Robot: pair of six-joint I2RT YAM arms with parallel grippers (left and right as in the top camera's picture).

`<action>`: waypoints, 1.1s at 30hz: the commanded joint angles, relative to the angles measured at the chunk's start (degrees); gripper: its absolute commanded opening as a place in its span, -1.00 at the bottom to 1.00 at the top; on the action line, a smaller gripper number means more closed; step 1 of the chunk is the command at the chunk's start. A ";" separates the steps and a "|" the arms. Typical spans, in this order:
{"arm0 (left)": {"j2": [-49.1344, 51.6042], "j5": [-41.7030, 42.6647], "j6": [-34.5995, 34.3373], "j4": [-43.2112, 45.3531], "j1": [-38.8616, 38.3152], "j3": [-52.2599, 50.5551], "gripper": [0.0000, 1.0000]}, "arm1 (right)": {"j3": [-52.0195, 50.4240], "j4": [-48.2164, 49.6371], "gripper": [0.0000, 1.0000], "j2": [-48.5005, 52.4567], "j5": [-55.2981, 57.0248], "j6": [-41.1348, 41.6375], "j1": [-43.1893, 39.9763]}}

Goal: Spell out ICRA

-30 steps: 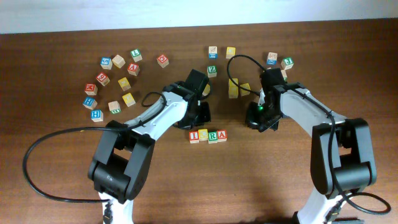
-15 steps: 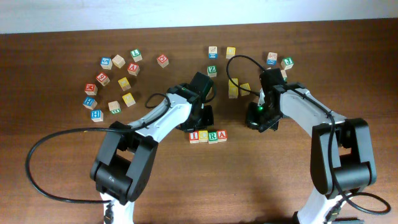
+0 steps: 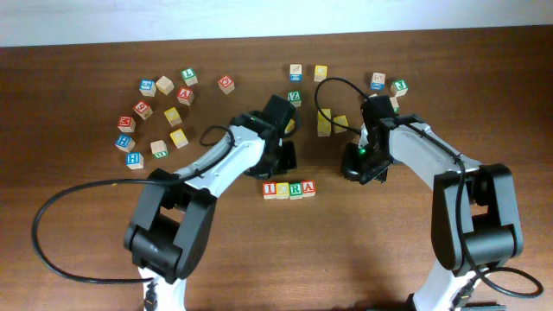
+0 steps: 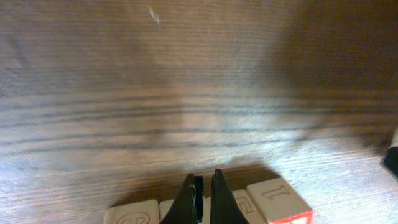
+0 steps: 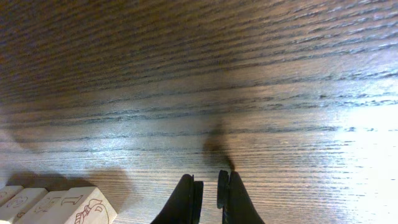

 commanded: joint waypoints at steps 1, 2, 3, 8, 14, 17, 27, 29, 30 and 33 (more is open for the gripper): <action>0.70 -0.90 0.81 -6.16 4.66 6.23 -1.00 | -0.31 -0.85 -0.90 0.68 0.50 -1.14 0.66; 0.70 -0.85 1.81 -8.07 5.90 7.02 -1.00 | -0.31 -1.27 -0.90 0.68 1.18 -1.31 1.27; 0.70 -0.83 4.33 -10.05 7.48 7.39 -1.00 | -0.31 -1.38 -0.91 0.68 2.45 -1.29 2.47; 0.72 -0.85 8.37 -21.53 11.21 6.78 -1.00 | -0.31 0.68 -0.91 0.68 4.81 0.48 7.50; 0.72 2.43 8.33 -14.03 10.32 -2.54 -1.00 | -0.31 1.79 -0.91 0.72 4.83 0.81 11.10; 0.72 3.32 8.26 -11.96 9.05 -3.96 -1.00 | -0.31 2.23 -0.91 0.83 4.81 2.67 12.13; 0.72 4.24 6.99 -10.27 5.22 -4.02 -1.00 | -0.31 2.47 -0.91 0.85 1.27 2.67 12.39; 0.72 4.20 6.99 -10.23 4.96 -4.02 -1.00 | -0.31 2.73 -0.91 0.83 -0.63 2.62 12.39; 0.72 4.17 6.99 -10.23 4.85 -4.02 -1.00 | -0.31 2.93 -0.91 0.83 -1.27 2.64 12.39; 0.72 4.20 6.99 -10.23 4.85 -4.02 -1.00 | -0.31 2.80 -0.92 0.85 -1.99 2.64 12.39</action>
